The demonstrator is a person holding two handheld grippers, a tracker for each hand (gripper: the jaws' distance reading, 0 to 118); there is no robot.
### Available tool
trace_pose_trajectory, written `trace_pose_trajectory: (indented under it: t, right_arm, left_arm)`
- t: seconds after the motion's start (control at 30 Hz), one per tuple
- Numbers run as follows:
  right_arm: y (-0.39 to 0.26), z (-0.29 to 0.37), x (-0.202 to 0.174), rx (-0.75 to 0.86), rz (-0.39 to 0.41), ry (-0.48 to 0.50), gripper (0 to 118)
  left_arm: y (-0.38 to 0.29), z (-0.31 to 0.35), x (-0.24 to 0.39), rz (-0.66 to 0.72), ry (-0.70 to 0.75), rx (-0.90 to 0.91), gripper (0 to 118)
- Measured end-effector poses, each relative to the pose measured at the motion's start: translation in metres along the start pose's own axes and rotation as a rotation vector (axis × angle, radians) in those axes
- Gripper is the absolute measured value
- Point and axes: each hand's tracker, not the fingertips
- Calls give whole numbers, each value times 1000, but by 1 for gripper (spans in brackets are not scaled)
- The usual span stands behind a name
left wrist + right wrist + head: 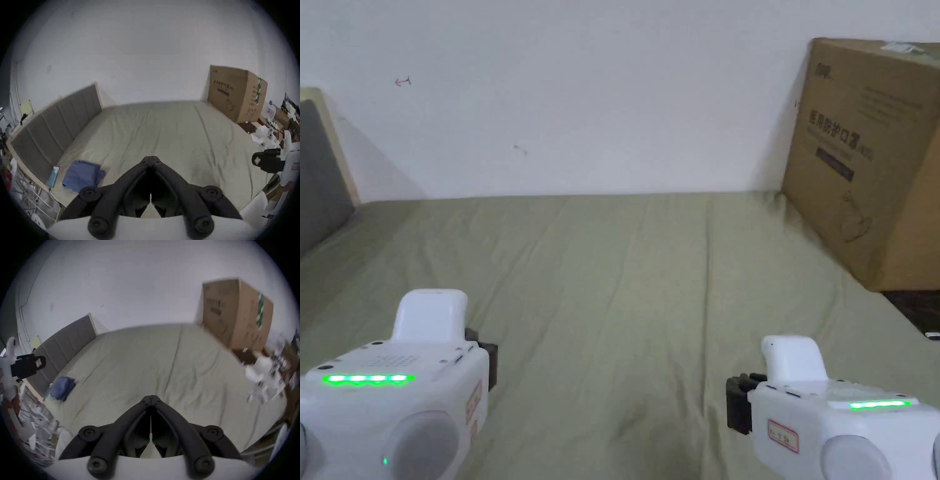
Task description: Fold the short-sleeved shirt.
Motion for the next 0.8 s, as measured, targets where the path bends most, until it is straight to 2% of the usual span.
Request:
trace_pose_trajectory:
  t: [0.07, 0.17, 0.47, 0.8]
  right_arm:
    - [12, 21, -3, 79, 26, -38, 0]
    - [25, 48, -8, 166, 25, -37, 0]
    - [33, 92, -27, 416, 91, -187, 0]
    - [29, 105, -27, 483, 87, -212, 0]
  left_arm:
    - [6, 23, 15, 8, 17, 79, 0]
    - [14, 43, 30, 41, 49, 186, 0]
    - [12, 83, 64, -4, 64, 256, 0]
    - [3, 91, 75, -3, 30, 271, 0]
